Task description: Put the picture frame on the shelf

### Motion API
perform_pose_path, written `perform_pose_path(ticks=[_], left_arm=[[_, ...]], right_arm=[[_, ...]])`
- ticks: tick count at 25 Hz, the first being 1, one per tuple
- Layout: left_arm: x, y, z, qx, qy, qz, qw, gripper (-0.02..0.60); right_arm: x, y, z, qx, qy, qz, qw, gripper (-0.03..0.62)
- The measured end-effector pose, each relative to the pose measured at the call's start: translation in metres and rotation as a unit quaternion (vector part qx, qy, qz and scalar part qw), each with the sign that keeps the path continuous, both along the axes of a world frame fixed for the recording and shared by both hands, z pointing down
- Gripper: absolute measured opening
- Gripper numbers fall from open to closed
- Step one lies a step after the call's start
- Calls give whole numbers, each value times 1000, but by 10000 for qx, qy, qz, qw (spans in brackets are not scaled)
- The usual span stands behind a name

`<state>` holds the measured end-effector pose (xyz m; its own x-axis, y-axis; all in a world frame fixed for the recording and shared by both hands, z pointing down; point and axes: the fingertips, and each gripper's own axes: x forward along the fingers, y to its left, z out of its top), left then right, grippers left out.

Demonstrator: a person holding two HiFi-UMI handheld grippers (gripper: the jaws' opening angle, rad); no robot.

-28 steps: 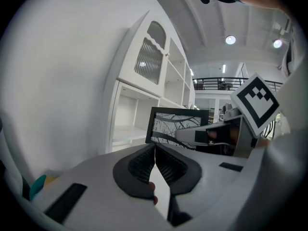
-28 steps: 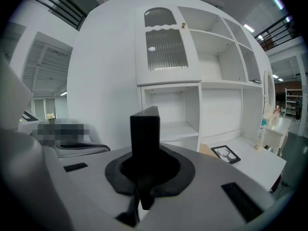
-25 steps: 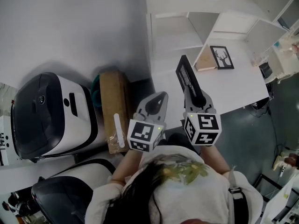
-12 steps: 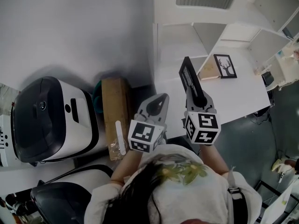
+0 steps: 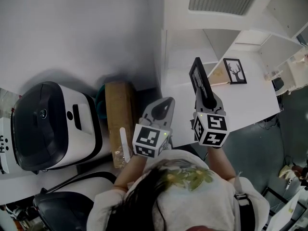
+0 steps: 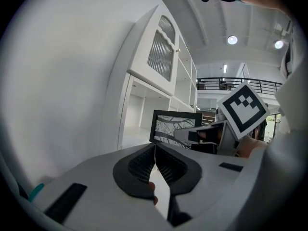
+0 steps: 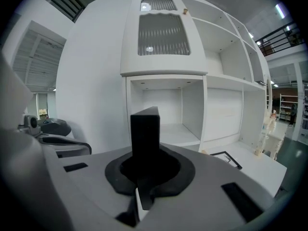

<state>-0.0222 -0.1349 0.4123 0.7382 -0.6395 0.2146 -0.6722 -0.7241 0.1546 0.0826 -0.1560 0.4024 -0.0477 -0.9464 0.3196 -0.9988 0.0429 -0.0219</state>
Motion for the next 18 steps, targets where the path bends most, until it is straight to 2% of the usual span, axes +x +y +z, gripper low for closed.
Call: perform_pose_path(ticks=[18], left_arm=[[7, -25, 7, -158, -64, 22, 9999, 31]], right_arm=[[9, -46, 8, -75, 140, -47, 9999, 37]])
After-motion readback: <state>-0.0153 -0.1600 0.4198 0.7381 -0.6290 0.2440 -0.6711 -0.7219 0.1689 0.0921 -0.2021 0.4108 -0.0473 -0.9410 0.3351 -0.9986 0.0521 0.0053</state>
